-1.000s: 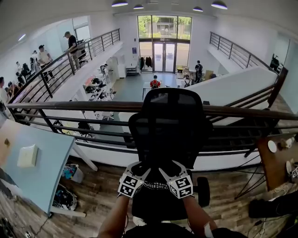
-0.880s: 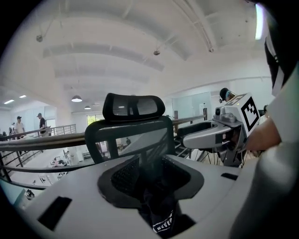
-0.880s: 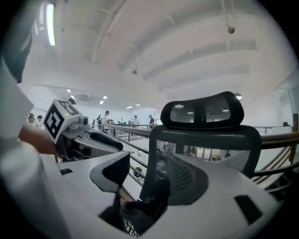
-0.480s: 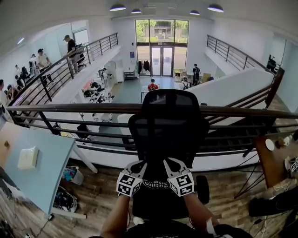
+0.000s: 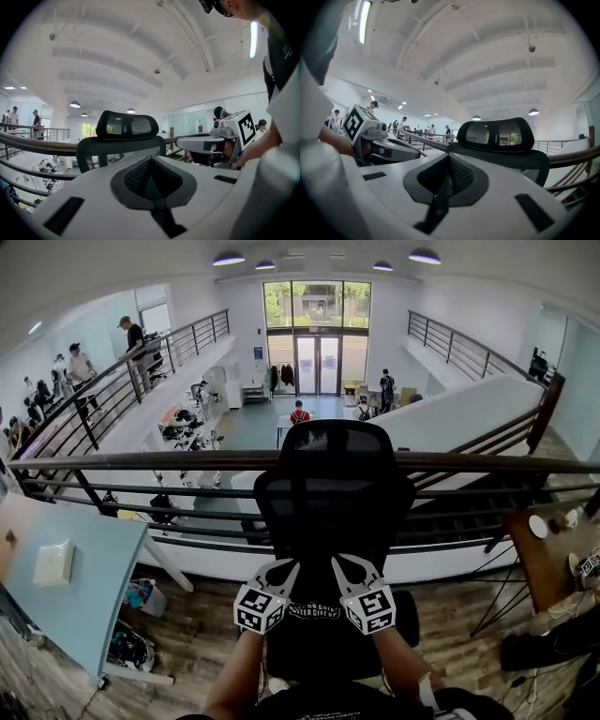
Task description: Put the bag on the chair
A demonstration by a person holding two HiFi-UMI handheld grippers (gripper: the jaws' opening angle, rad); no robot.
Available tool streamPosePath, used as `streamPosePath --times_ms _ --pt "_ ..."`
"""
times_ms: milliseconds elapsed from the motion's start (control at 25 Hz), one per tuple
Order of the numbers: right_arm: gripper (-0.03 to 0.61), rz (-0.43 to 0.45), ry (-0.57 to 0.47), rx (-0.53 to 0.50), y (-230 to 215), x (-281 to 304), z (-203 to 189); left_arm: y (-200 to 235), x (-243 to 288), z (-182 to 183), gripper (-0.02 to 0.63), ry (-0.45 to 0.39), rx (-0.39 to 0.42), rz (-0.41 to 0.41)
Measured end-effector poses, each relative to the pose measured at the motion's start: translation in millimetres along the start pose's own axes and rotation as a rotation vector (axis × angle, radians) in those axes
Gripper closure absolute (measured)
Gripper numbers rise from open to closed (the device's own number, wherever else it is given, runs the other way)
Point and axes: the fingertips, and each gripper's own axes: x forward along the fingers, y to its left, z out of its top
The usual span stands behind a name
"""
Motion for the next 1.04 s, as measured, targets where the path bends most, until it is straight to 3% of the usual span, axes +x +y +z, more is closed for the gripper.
streamPosePath --times_ms 560,1040 --pt "0.561 0.026 0.01 -0.001 3.5 -6.8 -8.4 -19.8 2.3 6.6 0.601 -0.02 -0.022 -0.085" --pt "0.561 0.038 0.008 -0.007 9.7 -1.1 -11.9 -14.7 3.4 -2.2 0.601 -0.013 -0.018 -0.088"
